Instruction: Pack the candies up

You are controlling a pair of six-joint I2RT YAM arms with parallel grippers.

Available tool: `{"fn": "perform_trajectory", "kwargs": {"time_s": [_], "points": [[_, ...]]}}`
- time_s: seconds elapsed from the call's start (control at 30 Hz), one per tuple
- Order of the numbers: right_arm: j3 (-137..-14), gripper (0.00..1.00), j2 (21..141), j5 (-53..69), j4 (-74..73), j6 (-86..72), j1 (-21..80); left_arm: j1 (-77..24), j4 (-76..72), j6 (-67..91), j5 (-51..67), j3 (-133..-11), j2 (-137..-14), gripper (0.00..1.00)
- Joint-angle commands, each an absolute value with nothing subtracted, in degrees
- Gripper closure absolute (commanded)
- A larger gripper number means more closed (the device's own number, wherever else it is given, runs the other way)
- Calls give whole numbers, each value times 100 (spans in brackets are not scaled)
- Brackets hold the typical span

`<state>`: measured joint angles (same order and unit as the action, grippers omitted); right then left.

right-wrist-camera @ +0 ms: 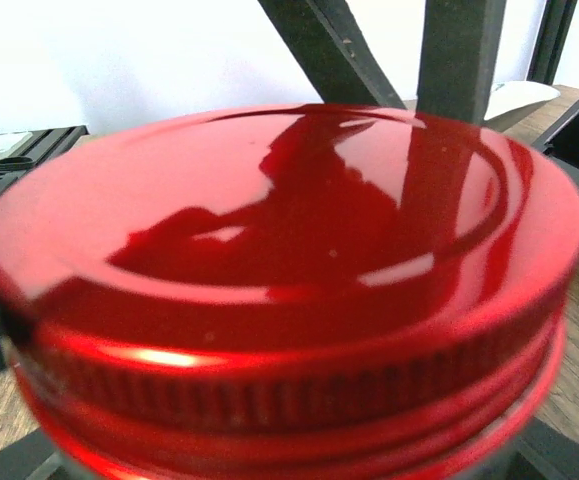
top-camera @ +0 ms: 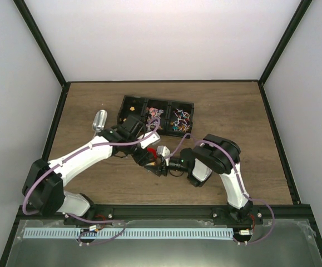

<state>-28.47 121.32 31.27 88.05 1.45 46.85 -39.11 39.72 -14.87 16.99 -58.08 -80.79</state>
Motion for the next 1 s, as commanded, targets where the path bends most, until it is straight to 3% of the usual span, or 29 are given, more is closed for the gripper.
{"fn": "perform_trajectory", "kwargs": {"time_s": [0.0, 0.13, 0.3, 0.6, 0.7, 0.83, 0.97], "points": [[-2944, 50, 12087, 3300, 10458, 166, 4720, -3867, 4222, -2044, 1655, -5935, -8231, 31], [-2929, 50, 12076, 3505, 10498, 169, 4720, -3867, 4690, -3105, 1997, -6132, -8264, 37], [-2918, 52, 12098, 3847, 10544, 146, 4720, -3850, 5681, -5589, 1941, -6522, -8653, 37], [-2944, 56, 12146, 4147, 10605, 185, 4720, -3885, 6751, -7608, 1691, -7514, -9441, 35], [-2958, 56, 12147, 4124, 10600, 180, 4720, -3872, 6866, -7686, 1445, -7662, -9590, 31], [-2971, 56, 12146, 4000, 10583, 158, 4720, -3634, 6473, -6587, 1758, -7775, -9484, 9], [-2987, 56, 12159, 3802, 10539, 133, 4720, -3475, 6397, -5296, 2444, -7715, -9102, 0]]}}
